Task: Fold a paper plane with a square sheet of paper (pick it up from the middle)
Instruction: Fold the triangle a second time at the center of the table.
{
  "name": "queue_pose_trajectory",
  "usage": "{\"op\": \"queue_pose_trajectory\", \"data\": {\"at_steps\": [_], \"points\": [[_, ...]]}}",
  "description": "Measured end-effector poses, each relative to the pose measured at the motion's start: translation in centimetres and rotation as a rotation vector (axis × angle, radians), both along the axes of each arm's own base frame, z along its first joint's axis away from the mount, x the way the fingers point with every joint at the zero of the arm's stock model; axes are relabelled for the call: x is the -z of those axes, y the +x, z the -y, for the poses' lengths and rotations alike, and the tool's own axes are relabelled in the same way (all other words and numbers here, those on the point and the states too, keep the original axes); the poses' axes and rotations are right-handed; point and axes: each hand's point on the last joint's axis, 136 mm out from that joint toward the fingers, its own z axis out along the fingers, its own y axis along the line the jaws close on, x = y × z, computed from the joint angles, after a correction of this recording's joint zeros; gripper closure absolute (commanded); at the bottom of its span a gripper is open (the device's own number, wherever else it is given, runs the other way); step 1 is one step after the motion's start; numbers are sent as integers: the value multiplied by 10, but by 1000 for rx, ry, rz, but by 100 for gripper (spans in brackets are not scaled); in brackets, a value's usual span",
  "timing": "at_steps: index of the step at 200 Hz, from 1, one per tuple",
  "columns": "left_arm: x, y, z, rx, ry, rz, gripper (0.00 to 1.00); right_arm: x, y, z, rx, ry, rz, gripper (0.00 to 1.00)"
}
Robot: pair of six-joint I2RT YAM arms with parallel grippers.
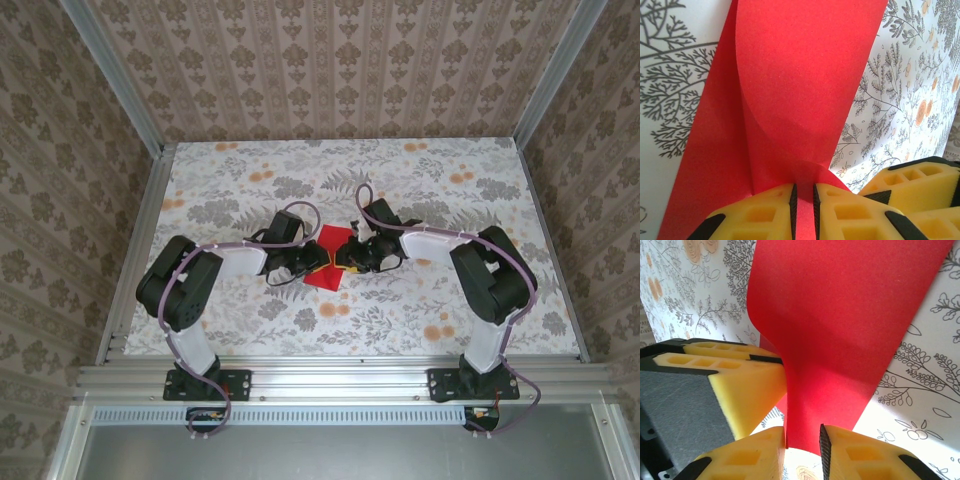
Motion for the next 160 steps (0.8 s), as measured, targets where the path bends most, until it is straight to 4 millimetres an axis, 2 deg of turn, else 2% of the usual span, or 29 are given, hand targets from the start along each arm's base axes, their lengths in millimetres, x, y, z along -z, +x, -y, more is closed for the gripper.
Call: {"op": "queue_pose_trajectory", "data": {"at_steps": [25, 58, 115, 160], "points": [[0, 0, 0, 0, 0, 0, 81, 2, 1, -1, 1, 1, 0, 73], [0, 0, 0, 0, 0, 0, 81, -5, 9, -7, 3, 37, 39, 73], [0, 0, 0, 0, 0, 0, 81, -5, 14, -8, 16, 45, 51, 95], [-4, -1, -1, -9, -1, -2, 66, 5, 15, 0, 14, -19, 69, 100]]}}
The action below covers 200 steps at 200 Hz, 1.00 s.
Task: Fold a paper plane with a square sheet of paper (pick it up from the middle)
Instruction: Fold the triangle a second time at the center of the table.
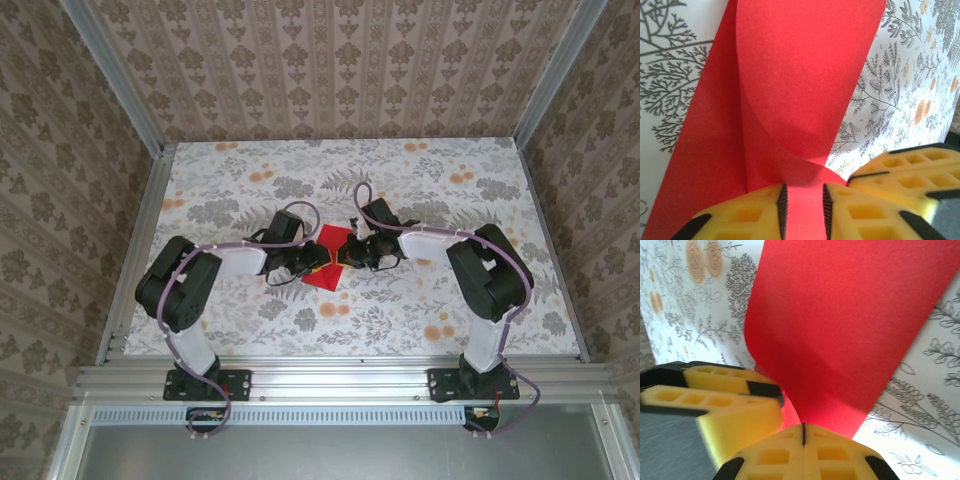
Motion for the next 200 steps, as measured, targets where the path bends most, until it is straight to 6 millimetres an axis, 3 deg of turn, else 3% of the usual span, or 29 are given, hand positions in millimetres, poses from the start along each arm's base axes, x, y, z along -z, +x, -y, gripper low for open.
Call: {"op": "queue_pose_trajectory", "data": {"at_steps": [33, 61, 131, 200], "points": [[-4, -6, -6, -11, 6, 6, 61, 7, 0, 4, -24, -39, 18, 100], [5, -13, -13, -16, 29, -16, 61, 10, 1, 4, -53, -50, 39, 100], [17, -22, -25, -7, 105, -52, 77, 4, 12, 2, -119, -82, 117, 100], [20, -25, -29, 15, 141, -53, 82, 12, 16, 4, -140, -126, 121, 100]]}}
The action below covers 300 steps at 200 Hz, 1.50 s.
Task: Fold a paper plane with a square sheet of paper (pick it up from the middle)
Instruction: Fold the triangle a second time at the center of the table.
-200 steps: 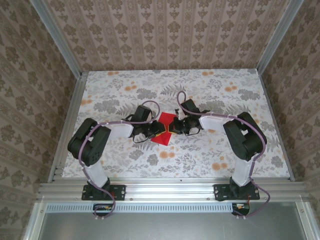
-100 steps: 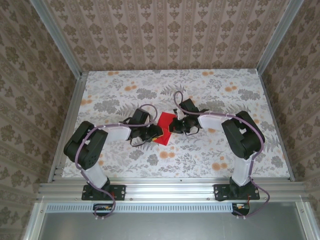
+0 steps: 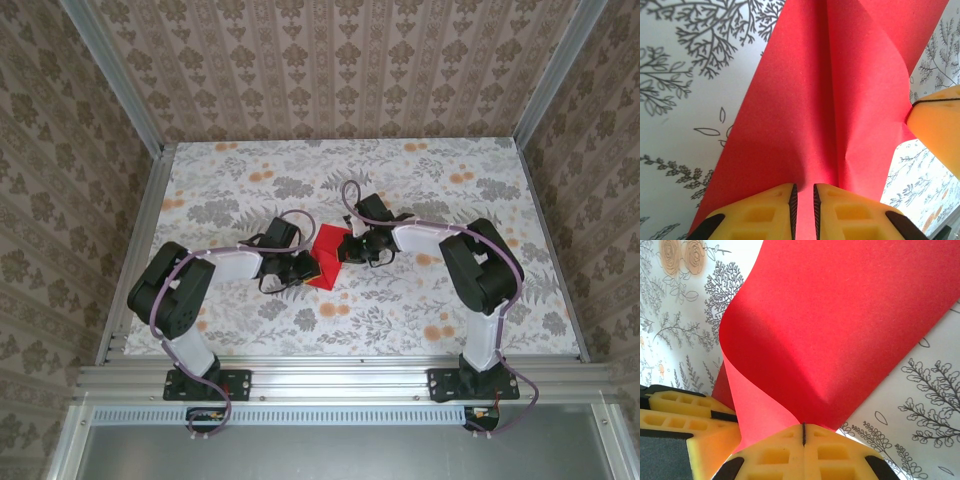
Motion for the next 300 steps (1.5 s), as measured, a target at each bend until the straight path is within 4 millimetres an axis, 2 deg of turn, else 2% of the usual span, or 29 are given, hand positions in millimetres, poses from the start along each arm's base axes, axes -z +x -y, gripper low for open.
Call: {"op": "queue_pose_trajectory", "data": {"at_steps": [104, 185, 300], "points": [[2, -1, -1, 39, 28, -3, 87, 6, 5, -2, -43, -20, 13, 97], [2, -2, -2, 64, 39, 6, 100, 5, 9, -9, -69, -5, 21, 97], [2, -3, -2, 93, 51, 15, 100, 11, 9, -14, -101, 6, 9, 95]]}}
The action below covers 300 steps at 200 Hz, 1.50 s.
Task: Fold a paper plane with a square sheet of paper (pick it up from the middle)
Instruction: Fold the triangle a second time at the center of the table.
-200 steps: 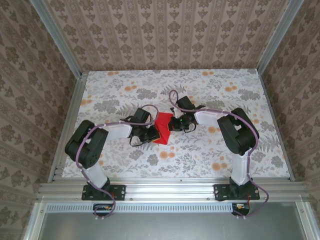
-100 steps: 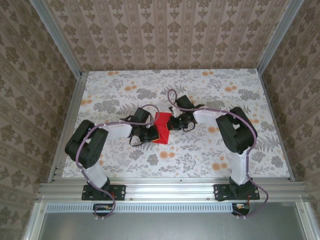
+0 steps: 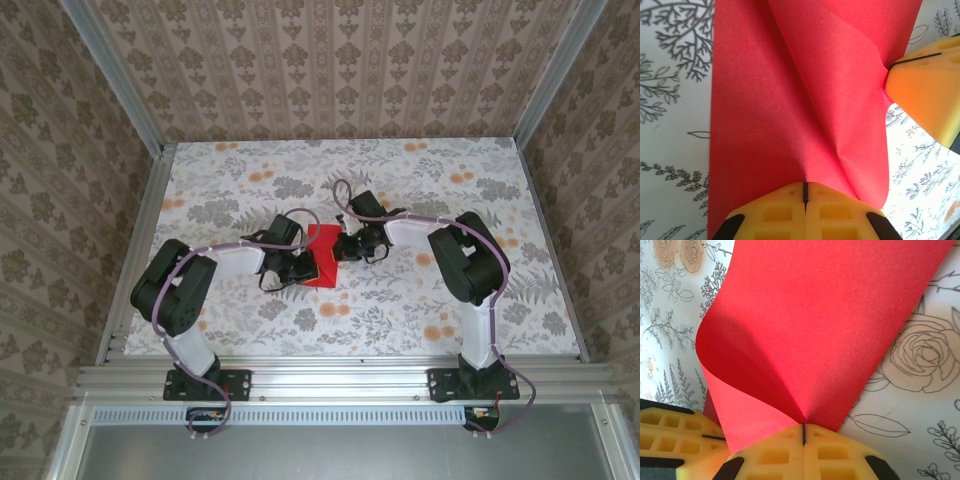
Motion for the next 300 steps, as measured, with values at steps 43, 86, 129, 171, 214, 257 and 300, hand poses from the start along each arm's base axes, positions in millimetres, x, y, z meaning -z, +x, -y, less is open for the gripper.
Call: {"op": "queue_pose_trajectory", "data": {"at_steps": [43, 86, 129, 171, 214, 257, 300], "points": [[0, 0, -1, 7, 6, 4, 100, -1, -2, -2, -16, 11, 0, 95], [0, 0, -1, 10, 6, 6, 100, -1, 1, -3, -22, 9, 5, 95], [0, 0, -1, 11, 7, 4, 100, 0, 0, -2, -20, -4, -2, 95], [-1, 0, -1, 11, 10, 1, 96, 2, 2, -2, -19, -9, -5, 95], [-16, 0, 4, 19, -33, 20, 84, 2, 3, -3, -19, -14, -5, 95], [-53, 12, 25, 20, -164, 111, 82, 3, 3, -3, -18, -25, -3, 95], [-45, 11, 36, 21, -176, 97, 85, 3, 3, -3, -18, -27, -4, 95]]}}
